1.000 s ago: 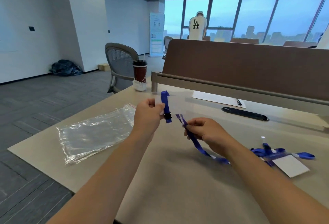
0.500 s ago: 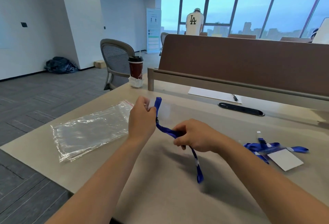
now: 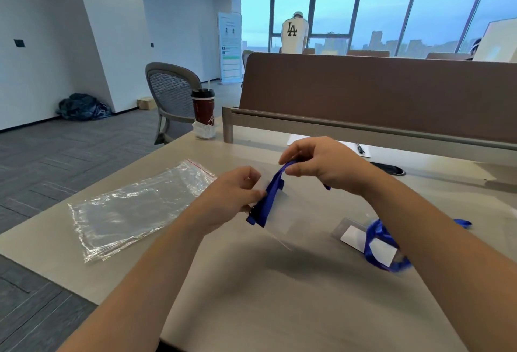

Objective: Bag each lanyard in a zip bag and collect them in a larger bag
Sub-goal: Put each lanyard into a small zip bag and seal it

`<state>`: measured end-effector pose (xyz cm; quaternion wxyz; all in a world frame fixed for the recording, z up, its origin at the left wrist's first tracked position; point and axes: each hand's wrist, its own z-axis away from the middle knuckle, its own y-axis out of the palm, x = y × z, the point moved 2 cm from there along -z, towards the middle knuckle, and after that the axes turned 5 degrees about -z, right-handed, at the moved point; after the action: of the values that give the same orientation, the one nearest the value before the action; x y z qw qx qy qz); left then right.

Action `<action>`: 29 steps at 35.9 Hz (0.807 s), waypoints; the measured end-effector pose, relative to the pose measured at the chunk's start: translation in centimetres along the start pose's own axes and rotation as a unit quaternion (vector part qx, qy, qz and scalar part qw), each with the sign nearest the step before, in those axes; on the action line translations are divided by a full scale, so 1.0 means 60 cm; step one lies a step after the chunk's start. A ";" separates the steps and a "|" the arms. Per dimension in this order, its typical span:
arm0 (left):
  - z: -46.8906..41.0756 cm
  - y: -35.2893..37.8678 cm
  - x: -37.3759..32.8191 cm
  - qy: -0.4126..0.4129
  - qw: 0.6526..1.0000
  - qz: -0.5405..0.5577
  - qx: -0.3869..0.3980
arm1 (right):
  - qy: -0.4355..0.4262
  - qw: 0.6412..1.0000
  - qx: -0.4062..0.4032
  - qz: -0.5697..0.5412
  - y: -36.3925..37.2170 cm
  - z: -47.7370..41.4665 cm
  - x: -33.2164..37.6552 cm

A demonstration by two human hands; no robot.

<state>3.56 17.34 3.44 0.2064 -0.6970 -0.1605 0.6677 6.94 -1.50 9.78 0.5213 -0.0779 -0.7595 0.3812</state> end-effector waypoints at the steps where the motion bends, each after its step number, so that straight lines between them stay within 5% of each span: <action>1: 0.000 0.002 0.000 -0.001 0.999 0.030 0.014 | 0.004 1.000 -0.010 -0.013 -0.004 0.000 -0.005; 10: 0.007 0.003 0.004 0.017 0.949 0.314 -0.007 | 0.113 0.944 -0.026 -0.310 0.010 0.005 -0.073; 18: -0.004 0.024 -0.002 -0.013 0.930 0.348 -0.113 | 0.146 0.894 0.003 -0.424 0.073 0.015 -0.087; 29: -0.013 0.052 0.011 -0.089 0.882 0.411 -0.213 | 0.183 0.851 -0.103 -0.482 0.129 0.012 -0.094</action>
<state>4.20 14.90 1.34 -0.2556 -0.6653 -0.0158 0.7012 6.69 0.62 0.42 0.7581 0.1765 -0.6275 -0.0194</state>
